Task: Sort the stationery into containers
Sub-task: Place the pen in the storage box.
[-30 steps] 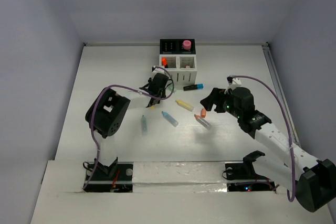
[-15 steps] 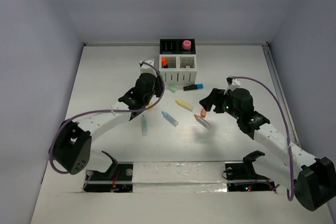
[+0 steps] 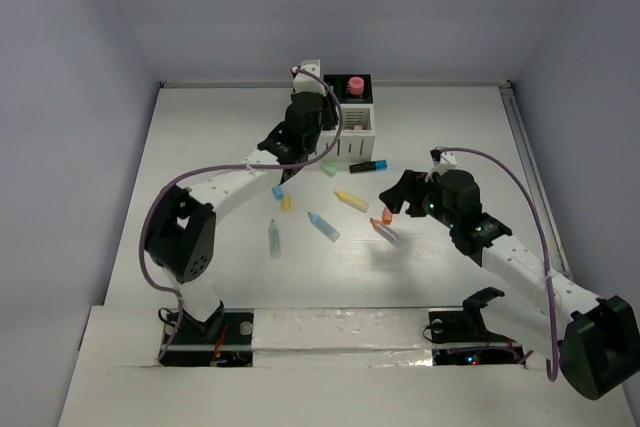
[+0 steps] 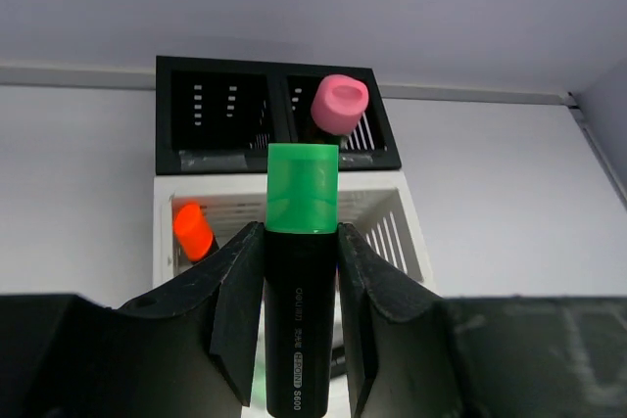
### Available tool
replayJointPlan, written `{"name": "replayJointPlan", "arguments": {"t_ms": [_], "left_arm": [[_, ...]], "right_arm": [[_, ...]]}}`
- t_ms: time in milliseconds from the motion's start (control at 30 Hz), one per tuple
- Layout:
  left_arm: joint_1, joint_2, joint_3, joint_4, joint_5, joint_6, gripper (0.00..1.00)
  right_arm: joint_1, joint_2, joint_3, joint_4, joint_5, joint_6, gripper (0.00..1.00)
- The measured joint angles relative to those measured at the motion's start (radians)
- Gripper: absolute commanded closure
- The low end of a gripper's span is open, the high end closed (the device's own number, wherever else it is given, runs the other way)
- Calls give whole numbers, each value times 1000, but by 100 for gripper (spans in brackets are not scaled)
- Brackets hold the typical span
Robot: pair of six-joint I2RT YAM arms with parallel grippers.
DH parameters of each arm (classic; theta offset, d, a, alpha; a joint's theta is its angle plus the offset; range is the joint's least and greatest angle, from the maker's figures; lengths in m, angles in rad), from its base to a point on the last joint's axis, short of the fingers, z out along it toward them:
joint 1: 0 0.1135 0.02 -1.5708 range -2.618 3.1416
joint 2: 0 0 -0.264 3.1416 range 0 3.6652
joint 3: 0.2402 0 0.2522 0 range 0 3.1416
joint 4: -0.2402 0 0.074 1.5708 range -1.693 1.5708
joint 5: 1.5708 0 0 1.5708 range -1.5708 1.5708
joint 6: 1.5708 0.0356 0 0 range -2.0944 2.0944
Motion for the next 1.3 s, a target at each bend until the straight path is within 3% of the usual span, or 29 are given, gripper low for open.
{"name": "replayJointPlan", "arguments": {"t_ms": [400, 1033, 1300], "left_arm": [[23, 238, 173, 47, -92, 126, 88], [55, 322, 174, 203, -119, 155, 84], [54, 322, 151, 228, -118, 138, 66]], "right_arm": [[0, 10, -3, 14, 0, -4, 19], [0, 44, -5, 43, 0, -5, 19], [0, 43, -14, 44, 5, -5, 19]]}}
